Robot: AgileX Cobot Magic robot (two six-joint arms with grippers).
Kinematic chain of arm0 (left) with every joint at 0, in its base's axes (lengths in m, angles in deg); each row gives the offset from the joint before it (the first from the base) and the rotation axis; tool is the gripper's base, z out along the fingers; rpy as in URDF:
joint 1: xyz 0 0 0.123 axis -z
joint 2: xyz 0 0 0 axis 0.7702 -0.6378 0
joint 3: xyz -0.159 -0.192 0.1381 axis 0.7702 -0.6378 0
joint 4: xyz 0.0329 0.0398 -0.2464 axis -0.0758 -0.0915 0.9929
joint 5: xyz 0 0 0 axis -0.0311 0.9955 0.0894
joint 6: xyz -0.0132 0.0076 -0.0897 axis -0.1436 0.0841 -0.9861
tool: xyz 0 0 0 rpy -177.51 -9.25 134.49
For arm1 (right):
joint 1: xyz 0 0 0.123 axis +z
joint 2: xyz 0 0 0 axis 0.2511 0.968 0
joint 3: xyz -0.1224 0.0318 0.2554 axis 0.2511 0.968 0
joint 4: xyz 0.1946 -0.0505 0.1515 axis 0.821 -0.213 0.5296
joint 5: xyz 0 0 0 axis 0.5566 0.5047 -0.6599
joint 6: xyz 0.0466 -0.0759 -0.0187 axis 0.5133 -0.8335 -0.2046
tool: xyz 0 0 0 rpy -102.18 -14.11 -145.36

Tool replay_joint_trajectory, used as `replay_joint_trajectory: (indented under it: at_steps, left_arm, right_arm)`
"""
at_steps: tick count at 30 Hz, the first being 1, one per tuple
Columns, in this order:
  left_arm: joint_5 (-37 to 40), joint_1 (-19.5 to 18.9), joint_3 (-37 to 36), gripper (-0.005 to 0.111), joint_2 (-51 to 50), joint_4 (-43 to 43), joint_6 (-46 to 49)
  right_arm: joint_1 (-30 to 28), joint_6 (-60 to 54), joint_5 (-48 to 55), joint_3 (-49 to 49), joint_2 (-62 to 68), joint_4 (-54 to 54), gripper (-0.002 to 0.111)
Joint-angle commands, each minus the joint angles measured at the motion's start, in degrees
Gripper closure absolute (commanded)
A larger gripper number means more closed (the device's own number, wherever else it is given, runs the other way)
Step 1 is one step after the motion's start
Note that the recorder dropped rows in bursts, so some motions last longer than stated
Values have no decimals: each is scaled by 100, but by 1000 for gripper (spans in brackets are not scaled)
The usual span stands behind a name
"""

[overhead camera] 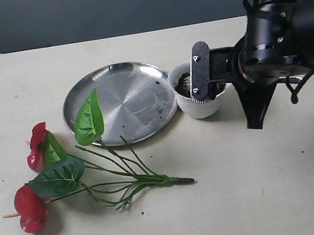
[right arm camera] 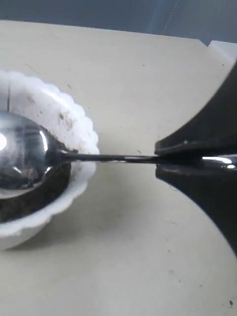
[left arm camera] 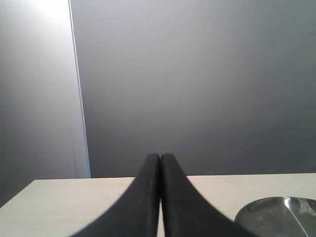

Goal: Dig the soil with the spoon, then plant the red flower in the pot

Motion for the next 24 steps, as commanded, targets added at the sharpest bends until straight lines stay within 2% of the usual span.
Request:
replay_joint_trajectory:
  at_steps: [1, 8, 12, 15, 20, 24]
  left_arm:
    - [-71, 38, 24, 106, 13, 10, -17]
    - [-71, 38, 24, 106, 13, 10, -17]
    - [-71, 38, 24, 106, 13, 10, -17]
    - [-71, 38, 24, 106, 13, 10, -17]
    - [-71, 38, 24, 106, 13, 10, -17]
    - [-71, 38, 24, 106, 13, 10, -17]
  right_arm:
    - [8, 188, 404, -88, 176, -308, 109]
    - [8, 683, 506, -313, -206, -87, 109]
    - [8, 347, 364, -316, -198, 467, 109]
    - [8, 318, 531, -316, 54, 431, 109]
    - [8, 1523, 827, -316, 76, -182, 109]
    - [8, 1557, 553, -316, -267, 291, 109]
